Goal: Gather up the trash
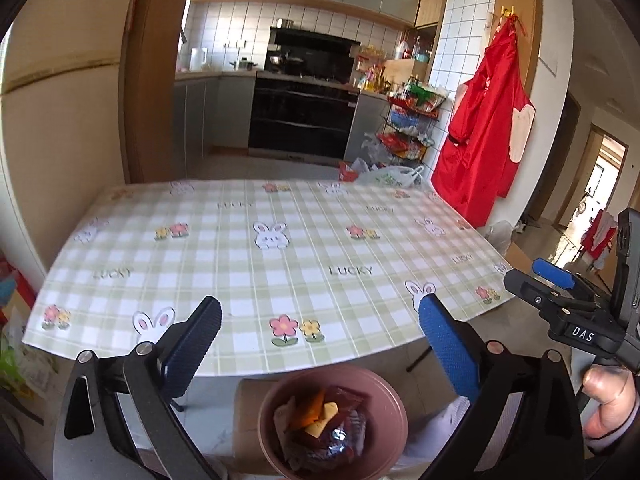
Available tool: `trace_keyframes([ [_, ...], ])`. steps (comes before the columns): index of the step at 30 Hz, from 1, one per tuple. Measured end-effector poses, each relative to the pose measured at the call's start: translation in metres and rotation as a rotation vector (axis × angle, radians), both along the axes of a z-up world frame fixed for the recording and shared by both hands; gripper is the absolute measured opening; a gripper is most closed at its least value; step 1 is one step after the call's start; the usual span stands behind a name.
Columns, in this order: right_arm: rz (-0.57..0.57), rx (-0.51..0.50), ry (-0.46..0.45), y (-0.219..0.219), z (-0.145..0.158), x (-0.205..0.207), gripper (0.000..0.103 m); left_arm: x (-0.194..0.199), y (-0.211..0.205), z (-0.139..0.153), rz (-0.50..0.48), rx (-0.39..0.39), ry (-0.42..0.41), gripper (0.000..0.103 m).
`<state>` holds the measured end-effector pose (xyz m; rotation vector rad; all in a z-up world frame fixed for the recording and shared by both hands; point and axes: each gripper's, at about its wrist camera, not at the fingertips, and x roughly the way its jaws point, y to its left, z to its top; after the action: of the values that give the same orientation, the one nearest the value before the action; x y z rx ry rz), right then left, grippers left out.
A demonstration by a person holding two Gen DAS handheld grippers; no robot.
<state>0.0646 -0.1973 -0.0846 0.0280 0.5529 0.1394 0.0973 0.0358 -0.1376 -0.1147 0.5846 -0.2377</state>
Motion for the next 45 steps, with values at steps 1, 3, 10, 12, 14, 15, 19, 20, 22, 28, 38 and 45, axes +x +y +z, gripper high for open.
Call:
trace_keyframes([
  [1, -0.001, -0.011, -0.009, 0.001, 0.008, -0.001, 0.097, -0.003, 0.001, 0.01, 0.012, 0.012, -0.025, 0.097],
  [3, 0.001, -0.031, -0.029, 0.001, 0.026, -0.004, 0.097, -0.008, 0.002, 0.028, 0.024, 0.032, -0.065, 0.097],
  [10, -0.013, -0.058, -0.117, 0.0, 0.083, -0.021, 0.097, -0.026, 0.0, 0.089, 0.032, 0.074, -0.195, 0.097],
  [12, -0.02, -0.065, -0.138, 0.0, 0.096, -0.027, 0.097, -0.031, 0.0, 0.104, 0.036, 0.075, -0.222, 0.097],
  [14, -0.019, -0.072, -0.154, 0.001, 0.106, -0.032, 0.097, -0.037, 0.0, 0.119, 0.041, 0.074, -0.252, 0.097],
  [15, -0.018, -0.074, -0.158, 0.001, 0.109, -0.033, 0.097, -0.039, -0.001, 0.124, 0.044, 0.074, -0.265, 0.097],
  [19, -0.014, -0.083, -0.174, 0.002, 0.119, -0.038, 0.097, -0.048, -0.004, 0.14, 0.052, 0.077, -0.294, 0.097],
  [20, -0.014, -0.084, -0.178, 0.002, 0.121, -0.039, 0.097, -0.05, -0.006, 0.142, 0.052, 0.08, -0.298, 0.097],
  [22, -0.013, -0.083, -0.186, 0.002, 0.123, -0.04, 0.097, -0.052, -0.009, 0.145, 0.043, 0.068, -0.302, 0.097],
  [28, -0.025, -0.077, -0.18, 0.0, 0.124, -0.037, 0.097, -0.051, -0.011, 0.144, 0.052, 0.073, -0.3, 0.097],
  [38, -0.029, -0.079, -0.183, 0.002, 0.123, -0.04, 0.097, -0.05, -0.01, 0.142, 0.073, 0.084, -0.289, 0.097],
  [45, -0.029, -0.079, -0.194, 0.002, 0.126, -0.043, 0.097, -0.052, -0.011, 0.144, 0.08, 0.102, -0.295, 0.097],
])
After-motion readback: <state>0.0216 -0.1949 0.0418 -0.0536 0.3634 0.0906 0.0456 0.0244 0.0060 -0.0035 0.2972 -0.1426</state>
